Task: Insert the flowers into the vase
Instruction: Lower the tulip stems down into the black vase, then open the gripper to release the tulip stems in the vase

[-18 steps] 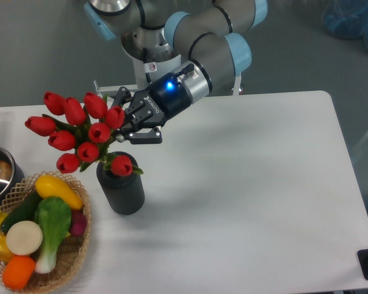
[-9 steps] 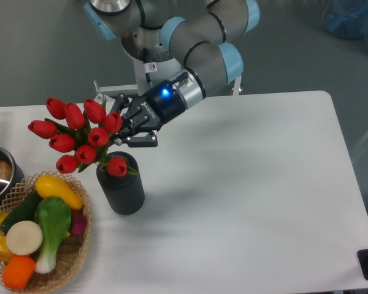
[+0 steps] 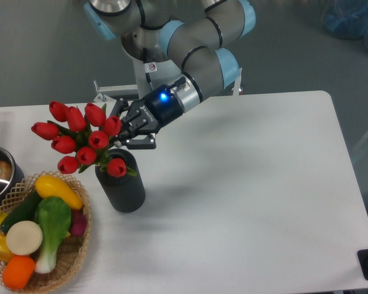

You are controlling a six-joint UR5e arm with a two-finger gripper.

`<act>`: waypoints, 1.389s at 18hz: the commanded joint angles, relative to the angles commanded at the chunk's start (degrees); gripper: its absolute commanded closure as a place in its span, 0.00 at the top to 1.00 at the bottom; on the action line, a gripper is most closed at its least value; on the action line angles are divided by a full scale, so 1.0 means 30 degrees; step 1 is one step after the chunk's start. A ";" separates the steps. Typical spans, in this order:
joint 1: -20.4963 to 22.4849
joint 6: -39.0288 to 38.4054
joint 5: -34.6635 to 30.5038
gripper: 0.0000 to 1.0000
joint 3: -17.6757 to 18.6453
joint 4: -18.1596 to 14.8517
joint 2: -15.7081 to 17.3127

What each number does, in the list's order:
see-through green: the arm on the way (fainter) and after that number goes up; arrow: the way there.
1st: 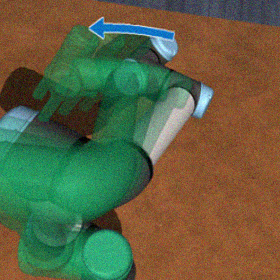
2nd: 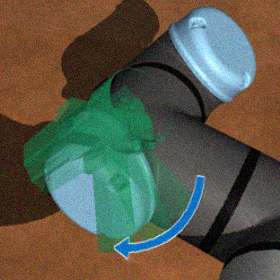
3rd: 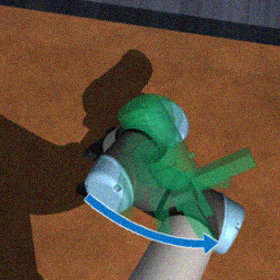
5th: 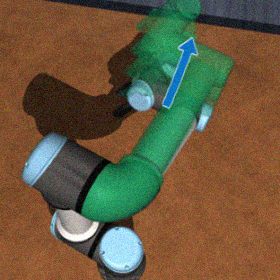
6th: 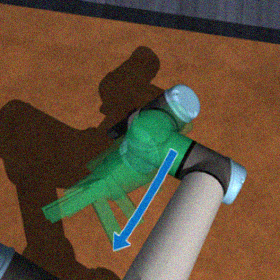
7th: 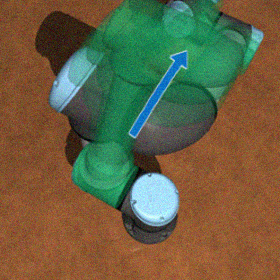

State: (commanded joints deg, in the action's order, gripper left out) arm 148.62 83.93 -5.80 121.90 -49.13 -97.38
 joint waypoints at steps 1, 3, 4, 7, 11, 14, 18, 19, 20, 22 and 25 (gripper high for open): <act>0.0029 0.0146 0.0000 0.38 0.0001 0.0000 -0.0058; 0.0029 0.0323 0.0000 0.46 0.0001 0.0000 -0.0146; 0.0029 0.0323 0.0000 0.50 0.0001 0.0000 -0.0146; 0.0029 0.0323 0.0000 0.57 0.0088 0.0000 -0.0146; 0.0117 0.0323 0.0000 0.90 0.0088 0.0059 -0.0146; 0.0292 0.0294 0.0029 1.00 0.0147 0.0059 -0.0088; 0.0644 0.0294 -0.0029 1.00 0.0352 0.0059 0.0263; 0.0732 0.0294 -0.0058 1.00 0.0352 0.0059 0.0322; 0.0964 0.0323 -0.0088 1.00 0.0352 0.0088 0.0351; 0.1201 0.0382 -0.0146 1.00 0.0352 0.0088 0.0468; 0.1435 0.0382 -0.0292 1.00 0.0352 0.0175 0.0673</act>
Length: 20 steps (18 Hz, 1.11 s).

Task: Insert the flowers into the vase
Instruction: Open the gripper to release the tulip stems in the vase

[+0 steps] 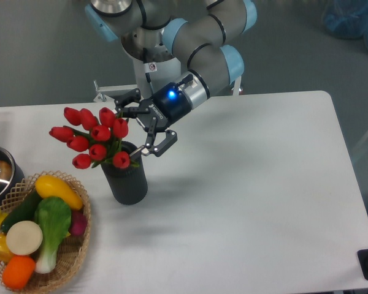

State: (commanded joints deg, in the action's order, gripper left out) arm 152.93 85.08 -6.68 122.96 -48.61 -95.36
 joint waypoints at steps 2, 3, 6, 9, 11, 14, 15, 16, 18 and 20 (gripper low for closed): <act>0.0117 0.0000 -0.0088 1.00 0.0029 0.0059 0.0205; 0.0263 -0.0029 -0.0321 1.00 0.0029 0.0059 0.0322; 0.0323 0.0000 -0.2075 1.00 0.0233 0.0059 0.0703; 0.0294 0.0642 -0.3220 1.00 0.0818 0.0059 0.0820; 0.0265 0.0791 -0.3806 1.00 0.1141 0.0001 0.0967; 0.0323 0.0733 -0.3985 1.00 0.1231 0.0001 0.1084; 0.0381 0.0674 -0.3985 1.00 0.1172 0.0001 0.1201; 0.0411 0.0674 -0.4014 1.00 0.1143 0.0001 0.1318; 0.0498 0.0761 -0.4189 1.00 0.1114 0.0000 0.1523; 0.0878 0.0820 -0.5123 1.00 0.1114 0.0030 0.1641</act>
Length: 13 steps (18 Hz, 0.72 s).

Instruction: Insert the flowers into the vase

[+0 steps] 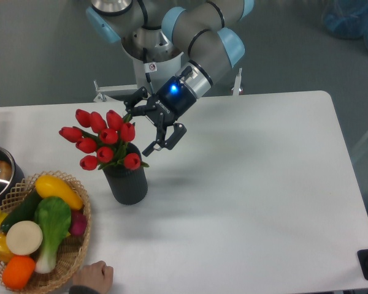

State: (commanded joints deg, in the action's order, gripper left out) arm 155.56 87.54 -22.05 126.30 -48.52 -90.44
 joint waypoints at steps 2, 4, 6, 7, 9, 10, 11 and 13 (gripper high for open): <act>0.0380 -0.0116 -0.1462 1.00 0.0029 -0.0029 0.0554; 0.1052 -0.0234 -0.3249 1.00 0.0029 -0.0088 0.1170; 0.1640 -0.0234 -0.4598 1.00 0.0000 -0.0059 0.1435; 0.1874 -0.0205 -0.5330 1.00 -0.0087 -0.0088 0.1581; 0.2343 -0.0263 -0.6707 1.00 -0.0641 -0.0146 0.1612; 0.2403 -0.0263 -0.7468 1.00 -0.0964 -0.0146 0.1496; 0.2462 -0.0263 -0.8143 1.00 -0.1141 -0.0146 0.1437; 0.3045 -0.0205 -0.9258 1.00 -0.1522 -0.0146 0.1319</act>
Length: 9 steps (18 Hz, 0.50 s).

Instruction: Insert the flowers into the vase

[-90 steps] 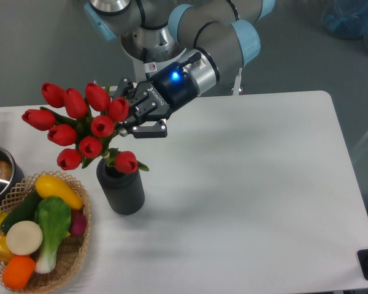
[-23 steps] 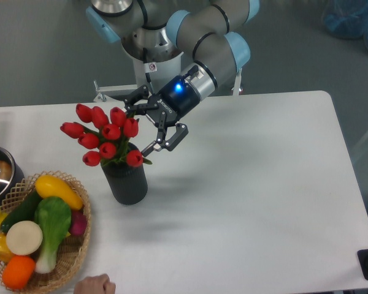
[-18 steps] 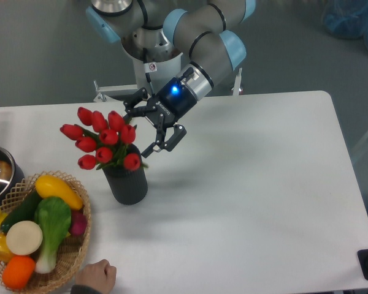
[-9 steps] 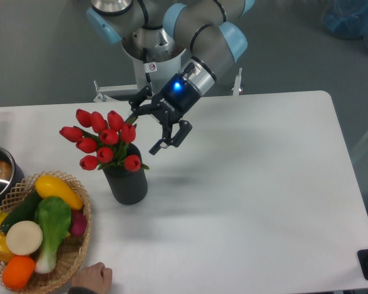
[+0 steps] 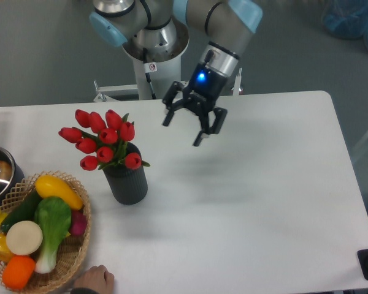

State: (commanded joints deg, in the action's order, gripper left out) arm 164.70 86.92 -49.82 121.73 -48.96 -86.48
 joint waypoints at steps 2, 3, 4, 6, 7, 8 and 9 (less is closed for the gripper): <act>0.0267 0.0117 -0.0763 1.00 -0.0584 -0.0029 -0.0204; 0.0296 0.0118 -0.1289 1.00 -0.0965 -0.0058 -0.0350; 0.0297 0.0118 -0.2135 1.00 -0.1375 -0.0146 -0.0468; 0.0238 0.0176 -0.4650 1.00 -0.1904 -0.0234 -0.0761; 0.0180 0.0176 -0.5852 1.00 -0.2080 -0.0379 -0.0820; 0.0121 0.0176 -0.6705 1.00 -0.2343 -0.0410 -0.1111; 0.0063 0.0176 -0.7381 1.00 -0.2665 -0.0381 -0.1520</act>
State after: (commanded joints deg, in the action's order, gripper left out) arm 164.88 87.45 -71.96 113.74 -50.10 -91.04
